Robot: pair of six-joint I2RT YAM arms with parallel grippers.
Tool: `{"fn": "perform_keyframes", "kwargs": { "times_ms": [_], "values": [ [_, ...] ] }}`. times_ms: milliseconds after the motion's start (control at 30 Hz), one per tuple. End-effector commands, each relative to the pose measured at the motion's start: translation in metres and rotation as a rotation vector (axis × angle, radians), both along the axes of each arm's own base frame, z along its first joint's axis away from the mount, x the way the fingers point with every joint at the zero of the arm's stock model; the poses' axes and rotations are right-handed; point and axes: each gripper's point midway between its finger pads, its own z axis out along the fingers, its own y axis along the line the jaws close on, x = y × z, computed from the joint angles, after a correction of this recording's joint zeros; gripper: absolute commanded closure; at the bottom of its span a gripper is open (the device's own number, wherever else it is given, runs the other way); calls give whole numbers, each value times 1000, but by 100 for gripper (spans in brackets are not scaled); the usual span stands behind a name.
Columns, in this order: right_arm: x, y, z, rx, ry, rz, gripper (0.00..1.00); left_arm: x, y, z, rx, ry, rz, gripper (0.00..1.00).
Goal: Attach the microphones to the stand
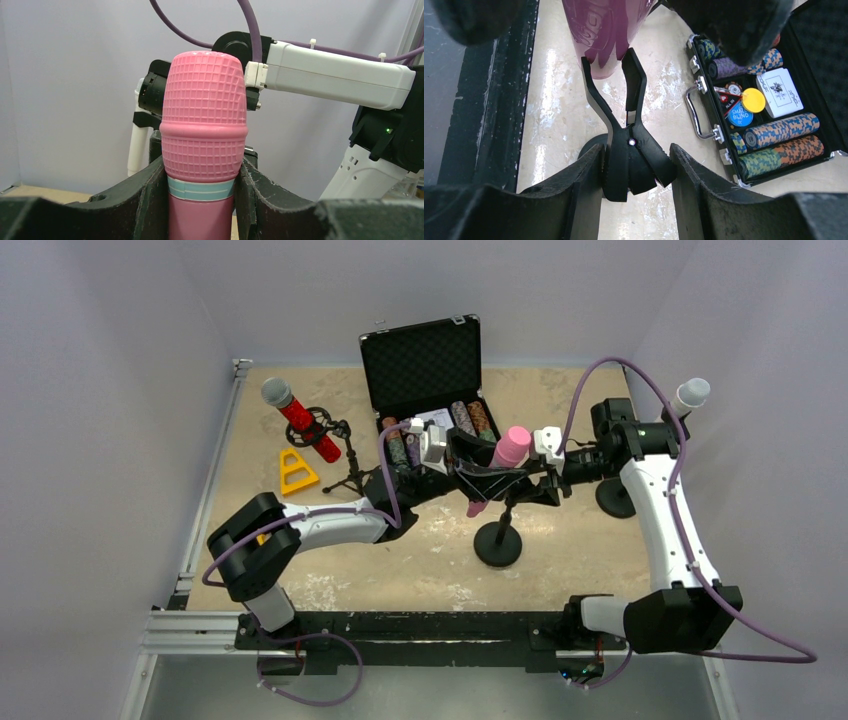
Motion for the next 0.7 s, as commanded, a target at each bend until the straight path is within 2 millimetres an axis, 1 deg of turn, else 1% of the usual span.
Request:
{"fn": "perform_keyframes", "kwargs": {
  "times_ms": [0, 33, 167, 233, 333, 400, 467, 533, 667],
  "values": [
    [-18, 15, 16, 125, 79, 18, 87, -2, 3, 14, -53, -43, 15, 100],
    [-17, 15, 16, 126, 79, 16, 82, -2, 3, 14, -53, -43, 13, 100],
    [-14, 13, 11, 103, 77, -7, 54, -3, 0, 11, -48, -36, 2, 100],
    [-12, 11, 8, 88, 74, -14, 44, -3, -2, 7, -41, -31, -3, 100],
    [-11, 10, 7, 76, 81, -11, 37, -2, -4, 4, -36, -25, -7, 100],
    [-11, 9, 7, 66, 83, -5, 36, -2, -5, 4, -37, -25, -8, 100],
    [-11, 9, 7, 62, 87, 0, 39, -2, -6, 4, -35, -26, -9, 100],
    [-11, 8, 6, 59, 91, 3, 46, -2, -7, 4, -34, -28, -13, 100],
    [-13, 7, 4, 48, 109, 16, 65, -3, -7, 6, -37, -35, -19, 100]
  ]
}}
